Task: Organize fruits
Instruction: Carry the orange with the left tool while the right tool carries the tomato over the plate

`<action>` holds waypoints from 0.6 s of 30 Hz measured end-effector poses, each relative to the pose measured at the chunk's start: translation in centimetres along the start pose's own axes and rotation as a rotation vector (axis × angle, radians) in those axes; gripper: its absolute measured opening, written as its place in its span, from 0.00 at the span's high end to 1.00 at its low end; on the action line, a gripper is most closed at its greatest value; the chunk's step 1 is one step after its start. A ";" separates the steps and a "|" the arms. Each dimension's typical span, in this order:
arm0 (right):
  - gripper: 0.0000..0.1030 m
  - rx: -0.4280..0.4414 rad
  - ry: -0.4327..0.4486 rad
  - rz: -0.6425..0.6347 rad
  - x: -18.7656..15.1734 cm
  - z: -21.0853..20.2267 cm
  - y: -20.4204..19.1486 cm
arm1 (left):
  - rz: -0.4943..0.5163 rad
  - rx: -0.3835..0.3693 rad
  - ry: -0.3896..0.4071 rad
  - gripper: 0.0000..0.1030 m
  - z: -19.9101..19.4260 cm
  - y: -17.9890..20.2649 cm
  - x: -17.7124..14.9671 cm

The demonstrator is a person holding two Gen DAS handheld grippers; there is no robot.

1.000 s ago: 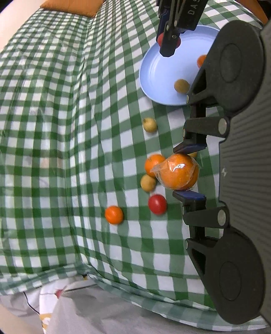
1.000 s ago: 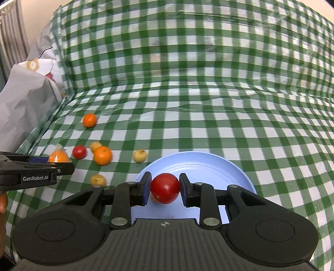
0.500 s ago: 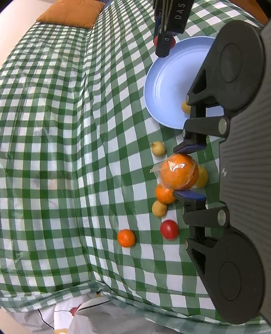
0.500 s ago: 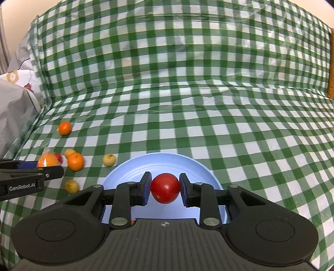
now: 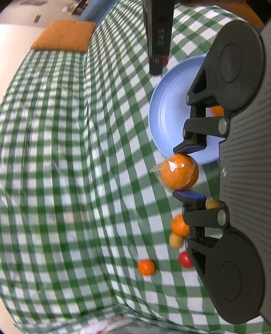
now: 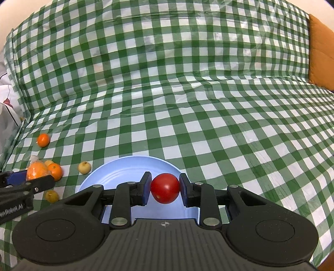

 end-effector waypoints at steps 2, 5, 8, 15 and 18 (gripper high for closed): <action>0.71 -0.006 -0.002 0.005 0.0 0.1 0.2 | 0.032 -0.021 0.006 0.60 0.2 1.1 -0.1; 0.71 -0.015 -0.001 0.014 -0.2 -0.1 0.2 | 0.081 -0.046 0.015 0.60 0.6 2.8 -0.3; 0.71 -0.022 -0.004 0.011 -0.3 -0.1 0.1 | 0.123 -0.058 0.015 0.60 1.0 4.1 -0.5; 0.71 -0.034 -0.015 0.013 -0.5 0.2 0.1 | 0.164 -0.077 -0.001 0.60 2.1 5.7 -1.0; 0.71 -0.037 -0.019 0.015 -0.5 0.3 0.1 | 0.177 -0.083 -0.006 0.60 2.5 6.3 -1.1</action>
Point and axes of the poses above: each gripper's, at about its wrist camera, not at the fingertips, and z roughly the way its jaws point, y to its right, x to its top, the point moved 5 cm from there along z, roughly the way its jaws point, and after that the axes turned 9 degrees about -x, right-handed, at the moved point
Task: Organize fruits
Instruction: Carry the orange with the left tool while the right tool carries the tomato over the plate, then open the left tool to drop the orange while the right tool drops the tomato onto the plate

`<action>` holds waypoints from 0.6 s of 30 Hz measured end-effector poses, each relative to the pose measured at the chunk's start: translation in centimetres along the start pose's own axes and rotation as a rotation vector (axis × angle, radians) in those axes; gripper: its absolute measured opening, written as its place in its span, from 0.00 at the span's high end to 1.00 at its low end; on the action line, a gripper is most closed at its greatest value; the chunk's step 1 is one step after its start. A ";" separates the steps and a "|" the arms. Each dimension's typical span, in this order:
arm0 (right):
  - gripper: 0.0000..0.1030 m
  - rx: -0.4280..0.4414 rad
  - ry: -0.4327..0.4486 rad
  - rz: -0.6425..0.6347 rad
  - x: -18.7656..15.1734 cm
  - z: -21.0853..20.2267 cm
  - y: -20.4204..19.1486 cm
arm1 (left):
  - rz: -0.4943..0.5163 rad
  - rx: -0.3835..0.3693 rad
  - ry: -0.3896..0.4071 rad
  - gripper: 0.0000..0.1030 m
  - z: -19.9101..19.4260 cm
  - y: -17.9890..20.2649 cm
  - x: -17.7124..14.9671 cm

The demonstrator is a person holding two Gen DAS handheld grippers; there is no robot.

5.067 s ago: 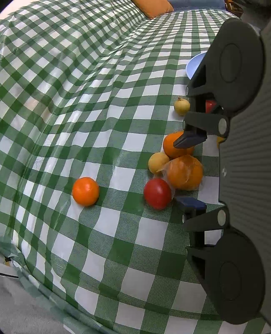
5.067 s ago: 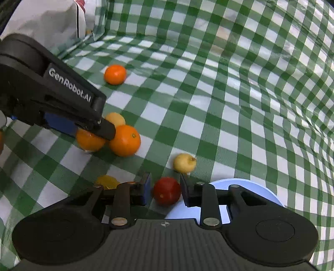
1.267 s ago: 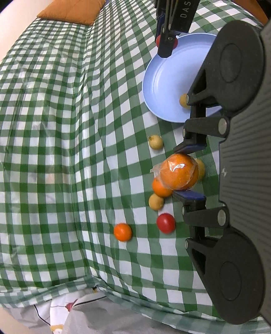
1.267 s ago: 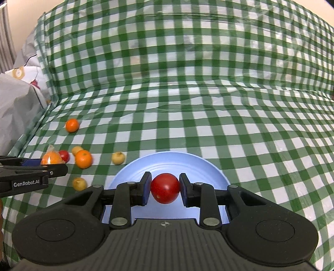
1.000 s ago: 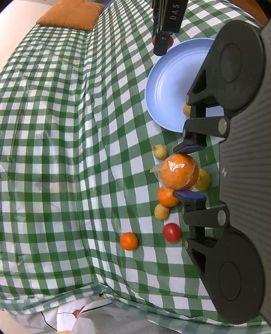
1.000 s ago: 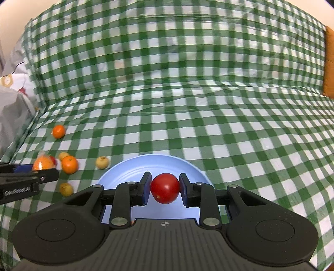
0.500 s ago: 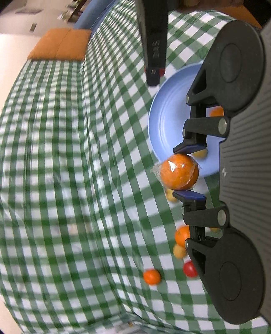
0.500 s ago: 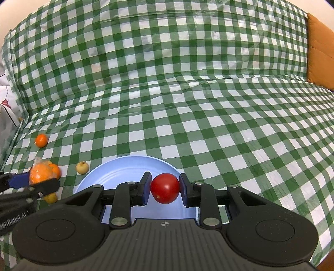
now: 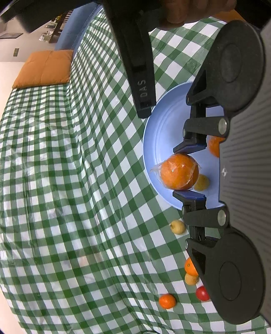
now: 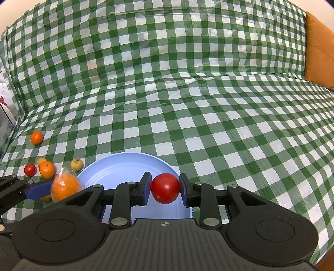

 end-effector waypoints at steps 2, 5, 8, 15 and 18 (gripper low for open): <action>0.71 -0.002 -0.001 0.000 0.0 0.1 0.1 | 0.011 -0.002 -0.003 0.60 0.2 0.4 0.0; 0.71 -0.001 -0.007 -0.006 0.0 0.4 0.1 | 0.019 -0.004 -0.005 0.60 0.2 0.6 -0.2; 0.71 0.002 -0.008 -0.012 0.1 0.6 0.2 | 0.021 -0.004 -0.007 0.60 0.2 0.7 -0.2; 0.71 0.006 -0.011 -0.021 0.3 0.7 0.3 | 0.019 -0.005 -0.006 0.60 0.2 0.7 -0.1; 0.71 0.010 -0.012 -0.027 0.3 0.9 0.3 | 0.020 -0.006 -0.006 0.60 0.2 0.6 -0.1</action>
Point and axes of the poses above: each gripper's, at about its wrist camera, not at the fingertips, and z roughly the way its jaws point, y to its right, x to its top, the point moved 5 cm from there along z, roughly the way its jaws point, and after that the axes turned 9 degrees about -x, right-handed, at the moved point
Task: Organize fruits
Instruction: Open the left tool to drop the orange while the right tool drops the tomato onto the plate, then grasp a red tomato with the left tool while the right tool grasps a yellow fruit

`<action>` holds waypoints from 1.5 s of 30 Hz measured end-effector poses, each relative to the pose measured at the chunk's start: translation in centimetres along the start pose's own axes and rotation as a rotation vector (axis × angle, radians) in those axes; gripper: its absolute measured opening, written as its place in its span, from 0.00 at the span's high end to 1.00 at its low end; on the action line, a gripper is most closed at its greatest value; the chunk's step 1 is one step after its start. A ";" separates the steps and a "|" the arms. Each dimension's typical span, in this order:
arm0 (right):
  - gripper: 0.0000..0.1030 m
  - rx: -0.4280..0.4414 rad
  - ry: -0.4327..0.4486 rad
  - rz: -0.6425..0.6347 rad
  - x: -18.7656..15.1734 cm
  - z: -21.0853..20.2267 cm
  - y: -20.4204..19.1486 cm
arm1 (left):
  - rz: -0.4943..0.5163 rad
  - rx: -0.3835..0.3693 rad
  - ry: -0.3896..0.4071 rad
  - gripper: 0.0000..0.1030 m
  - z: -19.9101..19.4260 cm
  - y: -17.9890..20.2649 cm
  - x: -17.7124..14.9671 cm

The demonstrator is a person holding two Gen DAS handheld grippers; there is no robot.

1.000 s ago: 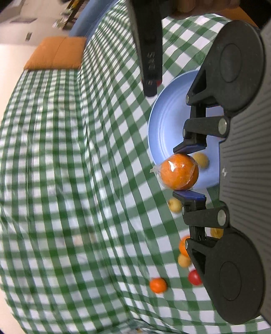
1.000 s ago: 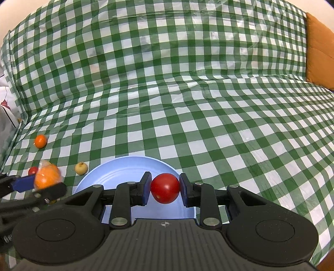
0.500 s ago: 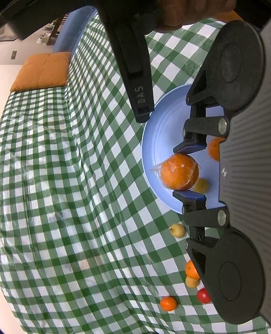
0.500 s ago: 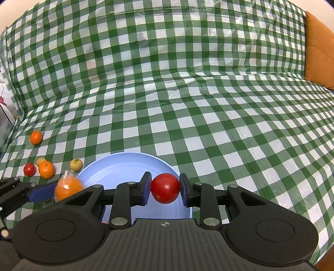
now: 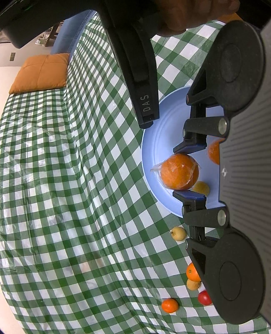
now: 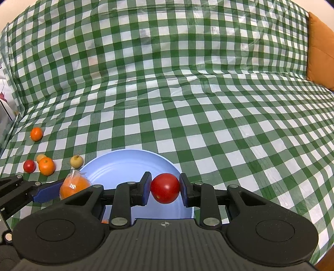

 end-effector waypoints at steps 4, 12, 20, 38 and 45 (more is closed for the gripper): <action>0.70 0.006 0.000 -0.010 0.0 0.1 -0.1 | 0.001 0.001 0.000 0.60 0.0 0.0 0.0; 0.53 0.000 0.006 -0.006 0.3 0.0 0.0 | -0.007 -0.021 0.009 0.59 -0.1 0.2 0.2; 0.50 -0.010 0.012 0.001 0.3 -0.2 0.0 | -0.012 -0.008 0.014 0.59 -0.3 0.0 0.2; 0.50 -0.009 0.022 -0.003 0.5 -0.4 -0.7 | -0.007 0.027 0.017 0.63 -0.9 -1.0 0.1; 0.50 0.002 0.037 -0.008 1.1 -0.3 -2.3 | -0.038 0.079 0.002 0.69 -1.7 -3.4 -0.2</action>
Point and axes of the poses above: each gripper's, at about its wrist camera, not at the fingertips, and z roughly the way its jaws point, y to its right, x to its top, the point moved 5 cm from there along z, roughly the way its jaws point, and after that the axes turned 9 degrees about -x, right-handed, at the moved point
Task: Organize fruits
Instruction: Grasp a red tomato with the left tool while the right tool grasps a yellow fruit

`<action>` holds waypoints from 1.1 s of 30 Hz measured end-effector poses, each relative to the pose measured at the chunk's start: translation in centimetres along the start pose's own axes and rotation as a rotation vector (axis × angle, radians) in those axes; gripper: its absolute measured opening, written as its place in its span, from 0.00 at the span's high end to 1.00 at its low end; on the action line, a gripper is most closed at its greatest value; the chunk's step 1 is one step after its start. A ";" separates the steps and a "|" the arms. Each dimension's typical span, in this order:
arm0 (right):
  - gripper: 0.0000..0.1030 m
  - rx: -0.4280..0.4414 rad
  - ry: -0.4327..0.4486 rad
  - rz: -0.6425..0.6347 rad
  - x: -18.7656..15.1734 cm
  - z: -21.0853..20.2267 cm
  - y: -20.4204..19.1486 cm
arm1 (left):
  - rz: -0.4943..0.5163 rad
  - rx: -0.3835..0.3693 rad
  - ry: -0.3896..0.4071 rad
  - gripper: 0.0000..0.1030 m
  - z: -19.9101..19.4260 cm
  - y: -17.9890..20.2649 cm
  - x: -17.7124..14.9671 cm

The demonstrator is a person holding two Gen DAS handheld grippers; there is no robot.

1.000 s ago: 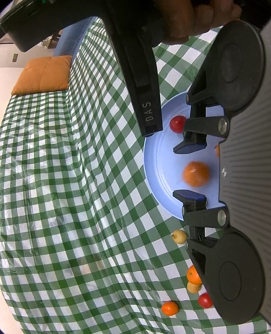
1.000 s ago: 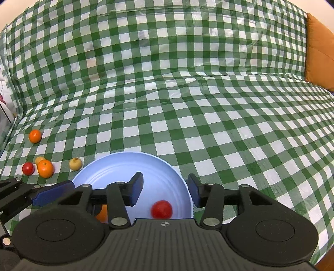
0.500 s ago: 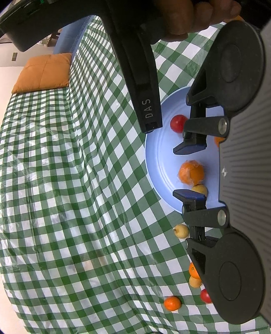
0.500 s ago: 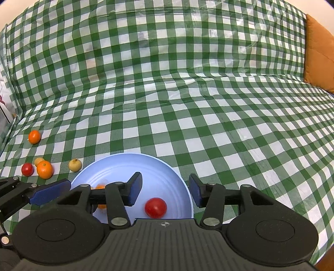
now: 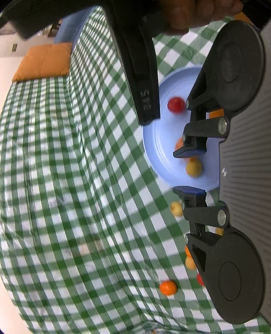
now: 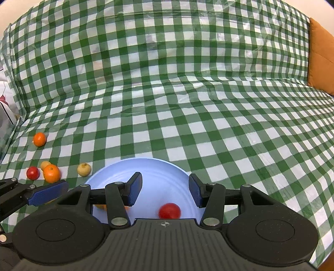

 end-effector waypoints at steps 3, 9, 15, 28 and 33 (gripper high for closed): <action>0.50 0.009 0.010 0.008 0.2 0.1 -1.1 | -0.054 0.053 -0.039 0.77 0.0 -2.2 -0.2; 0.74 0.066 0.025 0.008 0.8 0.5 -4.0 | -0.192 0.150 -0.123 0.85 -0.3 -7.7 -1.2; 0.79 0.130 0.021 0.007 1.5 1.2 -7.4 | -0.410 0.193 -0.151 0.86 -1.5 -14.2 -1.9; 0.64 0.176 -0.067 -0.051 2.0 5.1 -14.0 | -0.640 0.209 -0.200 0.68 -1.2 -20.1 -3.6; 0.58 0.132 -0.087 -0.117 1.6 7.1 -15.5 | -0.659 0.215 -0.208 0.59 -0.1 -20.2 -3.7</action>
Point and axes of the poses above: each gripper's, at about its wrist camera, not at the fingertips, and z roughly the way its jaws point, y to its right, x to its top, the point moved 5 cm from there along z, roughly the way its jaws point, and after that the axes turned 9 degrees about -x, right-handed, at the moved point
